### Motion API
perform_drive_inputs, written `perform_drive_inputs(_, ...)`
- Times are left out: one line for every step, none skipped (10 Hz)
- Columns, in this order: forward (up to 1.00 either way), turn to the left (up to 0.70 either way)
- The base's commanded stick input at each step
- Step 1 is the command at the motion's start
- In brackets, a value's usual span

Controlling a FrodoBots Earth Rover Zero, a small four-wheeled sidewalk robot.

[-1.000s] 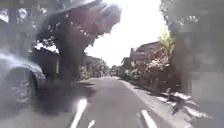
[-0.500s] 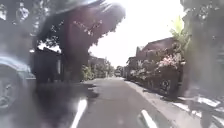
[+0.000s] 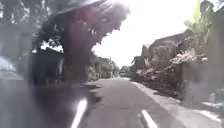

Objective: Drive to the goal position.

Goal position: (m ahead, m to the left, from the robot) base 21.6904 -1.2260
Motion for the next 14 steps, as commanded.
perform_drive_inputs(1.0,-0.01)
perform_drive_inputs(1.0,-0.23)
perform_drive_inputs(1.0,-0.38)
perform_drive_inputs(1.0,-0.38)
perform_drive_inputs(1.0,-0.32)
perform_drive_inputs(1.0,-0.09)
perform_drive_inputs(1.0,0.0)
perform_drive_inputs(1.0,0.0)
perform_drive_inputs(1.0,0.0)
perform_drive_inputs(1.0,0.0)
perform_drive_inputs(1.0,0.0)
perform_drive_inputs(1.0,0.0)
perform_drive_inputs(1.0,0.0)
perform_drive_inputs(1.0,0.0)
